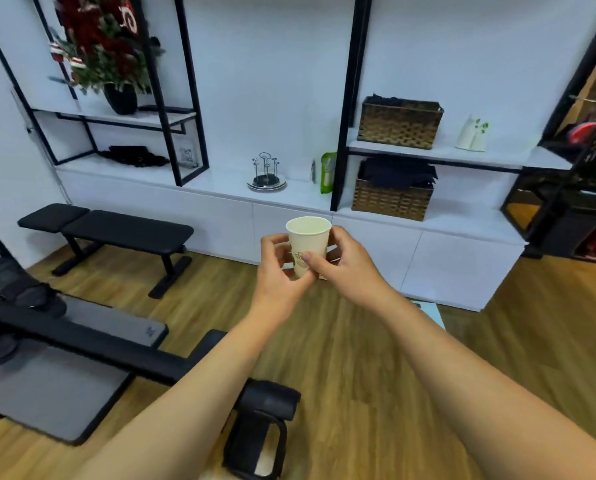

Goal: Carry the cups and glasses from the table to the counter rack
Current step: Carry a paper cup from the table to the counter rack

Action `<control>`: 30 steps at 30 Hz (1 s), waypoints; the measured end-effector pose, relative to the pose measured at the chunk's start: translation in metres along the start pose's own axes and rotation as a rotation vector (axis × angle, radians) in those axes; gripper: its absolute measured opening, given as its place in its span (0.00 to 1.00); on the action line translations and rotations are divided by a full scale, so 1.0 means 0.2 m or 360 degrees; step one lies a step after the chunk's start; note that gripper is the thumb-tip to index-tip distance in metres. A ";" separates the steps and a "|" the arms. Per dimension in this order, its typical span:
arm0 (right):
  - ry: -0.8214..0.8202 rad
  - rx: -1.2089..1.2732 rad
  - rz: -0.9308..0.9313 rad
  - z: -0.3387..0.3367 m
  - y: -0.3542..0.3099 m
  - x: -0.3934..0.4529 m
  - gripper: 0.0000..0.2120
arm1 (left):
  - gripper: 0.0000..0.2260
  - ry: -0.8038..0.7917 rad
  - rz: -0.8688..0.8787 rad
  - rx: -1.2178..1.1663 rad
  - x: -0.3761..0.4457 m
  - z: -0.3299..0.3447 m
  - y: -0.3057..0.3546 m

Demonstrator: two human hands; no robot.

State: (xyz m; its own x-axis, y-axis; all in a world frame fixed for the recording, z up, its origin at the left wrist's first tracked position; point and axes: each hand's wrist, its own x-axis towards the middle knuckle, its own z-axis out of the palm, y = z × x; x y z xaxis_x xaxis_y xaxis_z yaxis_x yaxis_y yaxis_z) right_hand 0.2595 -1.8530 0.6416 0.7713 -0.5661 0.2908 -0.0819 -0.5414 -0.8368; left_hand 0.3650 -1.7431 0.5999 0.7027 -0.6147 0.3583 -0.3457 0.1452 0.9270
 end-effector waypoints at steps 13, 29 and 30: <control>-0.0149 0.0246 0.0050 -0.11 0.83 1.52 0.23 | 0.25 0.0170 -0.0009 0.0093 1.43 0.43 -0.70; -0.0215 0.0283 0.0123 0.01 1.50 3.33 0.19 | 0.29 0.0240 -0.0039 0.0246 3.07 0.60 -1.36; -0.0229 0.0284 0.0125 0.03 1.56 3.43 0.19 | 0.30 0.0238 -0.0051 0.0265 3.17 0.60 -1.43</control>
State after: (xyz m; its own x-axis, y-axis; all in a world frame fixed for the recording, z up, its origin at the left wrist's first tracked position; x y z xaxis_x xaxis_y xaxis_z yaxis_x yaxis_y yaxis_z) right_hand 0.7673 -2.4068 0.5781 0.8501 -0.5006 0.1633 -0.0419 -0.3734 -0.9267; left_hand 0.8350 -2.2675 0.5485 0.7949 -0.4935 0.3530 -0.4110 -0.0099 0.9116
